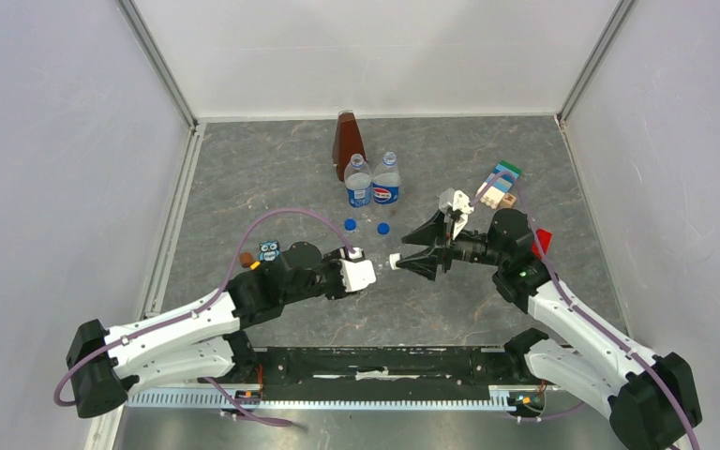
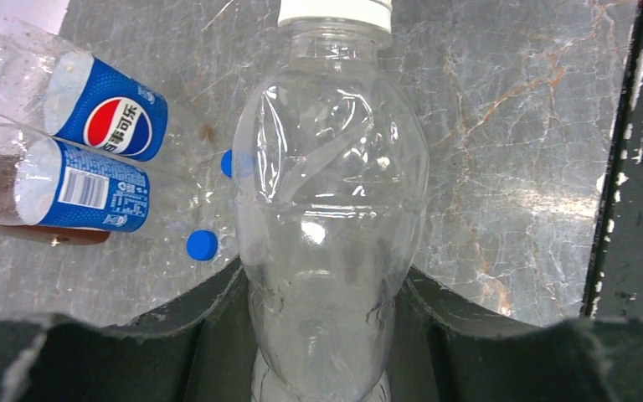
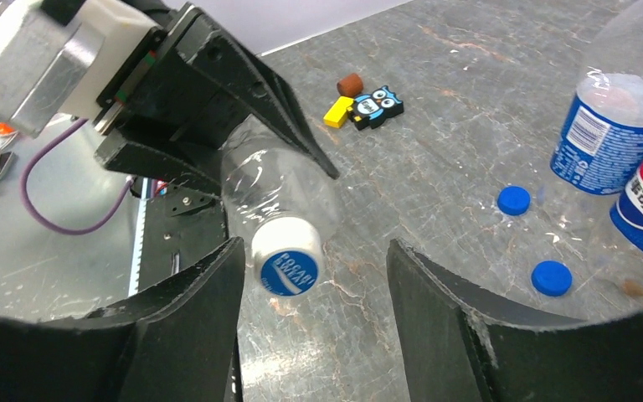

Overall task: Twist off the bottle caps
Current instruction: Unscrew the bottle cap from the plastic bottle.

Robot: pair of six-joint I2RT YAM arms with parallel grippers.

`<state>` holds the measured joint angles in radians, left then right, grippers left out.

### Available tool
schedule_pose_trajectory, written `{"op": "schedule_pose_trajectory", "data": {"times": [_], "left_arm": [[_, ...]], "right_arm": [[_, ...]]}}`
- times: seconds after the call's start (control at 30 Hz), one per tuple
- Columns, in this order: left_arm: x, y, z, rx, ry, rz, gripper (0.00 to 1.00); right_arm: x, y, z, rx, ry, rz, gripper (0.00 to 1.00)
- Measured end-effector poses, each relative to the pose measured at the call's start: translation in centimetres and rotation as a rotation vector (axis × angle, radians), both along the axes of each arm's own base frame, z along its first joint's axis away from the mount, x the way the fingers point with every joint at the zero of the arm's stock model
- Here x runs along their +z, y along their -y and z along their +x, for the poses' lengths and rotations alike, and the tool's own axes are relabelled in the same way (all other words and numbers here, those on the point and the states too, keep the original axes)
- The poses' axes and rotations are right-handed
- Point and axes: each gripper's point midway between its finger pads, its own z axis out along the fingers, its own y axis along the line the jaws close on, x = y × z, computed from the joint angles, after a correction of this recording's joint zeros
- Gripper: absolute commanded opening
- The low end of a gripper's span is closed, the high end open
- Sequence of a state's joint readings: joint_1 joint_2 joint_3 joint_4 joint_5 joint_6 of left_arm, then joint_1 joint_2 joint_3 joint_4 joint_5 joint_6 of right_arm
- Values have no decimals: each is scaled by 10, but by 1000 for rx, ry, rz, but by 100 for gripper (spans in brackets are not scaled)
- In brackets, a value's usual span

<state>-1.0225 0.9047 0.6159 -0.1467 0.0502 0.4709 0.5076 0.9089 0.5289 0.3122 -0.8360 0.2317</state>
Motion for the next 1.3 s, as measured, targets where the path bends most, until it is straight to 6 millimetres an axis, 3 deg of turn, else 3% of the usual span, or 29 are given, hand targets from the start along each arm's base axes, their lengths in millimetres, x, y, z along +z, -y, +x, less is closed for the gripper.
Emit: {"op": "schedule_pose_trajectory", "data": {"times": [0.37,0.6,0.83,0.87,0.93,0.97,1.3], "left_arm": [[3,-2,4,10,33,6,2],[8,1,5,8,44,-15,2],[14,4,6,4,56,-38,2],[14,4,6,3,56,-39,2],[14,4,6,3,56,-40,2],[14,4,6,2,57,-40,2],[14,4,5,-1,55,-39,2]], "right_arm": [[4,-3,-17,107,32,10,56],[4,-4,-17,115,35,13,57],[1,-5,-15,115,27,9,27],[1,-5,-15,116,24,10,29],[1,-5,-16,119,27,11,50],[1,-5,-16,119,28,11,54],[10,-3,-17,115,69,29,41]]}}
